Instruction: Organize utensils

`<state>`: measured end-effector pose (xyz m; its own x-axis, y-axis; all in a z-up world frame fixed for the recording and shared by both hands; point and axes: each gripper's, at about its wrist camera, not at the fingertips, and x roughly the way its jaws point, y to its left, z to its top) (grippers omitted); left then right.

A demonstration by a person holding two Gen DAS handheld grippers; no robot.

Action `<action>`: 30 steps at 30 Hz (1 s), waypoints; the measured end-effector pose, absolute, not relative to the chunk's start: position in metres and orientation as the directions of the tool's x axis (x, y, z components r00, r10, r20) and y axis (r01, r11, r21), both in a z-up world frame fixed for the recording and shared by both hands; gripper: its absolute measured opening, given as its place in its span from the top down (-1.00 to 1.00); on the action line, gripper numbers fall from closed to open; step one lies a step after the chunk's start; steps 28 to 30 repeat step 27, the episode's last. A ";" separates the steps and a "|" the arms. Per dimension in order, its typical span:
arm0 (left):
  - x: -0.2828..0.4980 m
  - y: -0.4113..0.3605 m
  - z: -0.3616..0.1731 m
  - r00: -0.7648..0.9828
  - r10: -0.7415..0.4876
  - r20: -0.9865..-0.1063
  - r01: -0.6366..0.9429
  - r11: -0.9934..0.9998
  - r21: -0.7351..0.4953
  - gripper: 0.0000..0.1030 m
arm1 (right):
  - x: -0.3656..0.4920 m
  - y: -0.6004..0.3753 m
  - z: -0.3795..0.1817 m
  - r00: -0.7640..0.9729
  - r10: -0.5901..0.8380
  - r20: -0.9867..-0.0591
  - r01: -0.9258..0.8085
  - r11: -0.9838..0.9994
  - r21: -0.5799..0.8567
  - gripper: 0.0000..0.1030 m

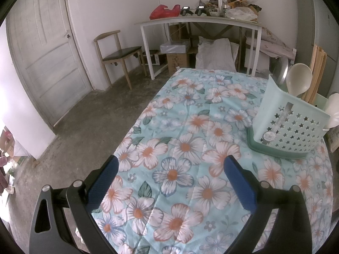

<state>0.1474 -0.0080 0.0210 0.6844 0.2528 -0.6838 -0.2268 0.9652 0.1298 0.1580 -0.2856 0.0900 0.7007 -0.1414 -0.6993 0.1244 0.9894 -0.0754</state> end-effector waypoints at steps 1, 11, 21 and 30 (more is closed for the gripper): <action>0.147 -0.008 0.021 0.685 0.253 -0.684 -0.227 0.965 0.130 -0.89 | 0.158 -0.287 0.091 0.701 -0.142 -0.699 0.124 0.989 -0.076 -0.75; 0.147 -0.008 0.021 0.684 0.251 -0.685 -0.226 0.966 0.128 -0.89 | 0.158 -0.286 0.090 0.701 -0.142 -0.698 0.125 0.989 -0.075 -0.74; 0.144 -0.011 0.017 0.677 0.246 -0.694 -0.226 0.966 0.122 -0.89 | 0.158 -0.286 0.090 0.701 -0.142 -0.699 0.124 0.989 -0.076 -0.75; 0.139 -0.016 0.015 0.675 0.241 -0.698 -0.223 0.968 0.118 -0.89 | 0.156 -0.286 0.091 0.701 -0.145 -0.698 0.128 0.989 -0.077 -0.74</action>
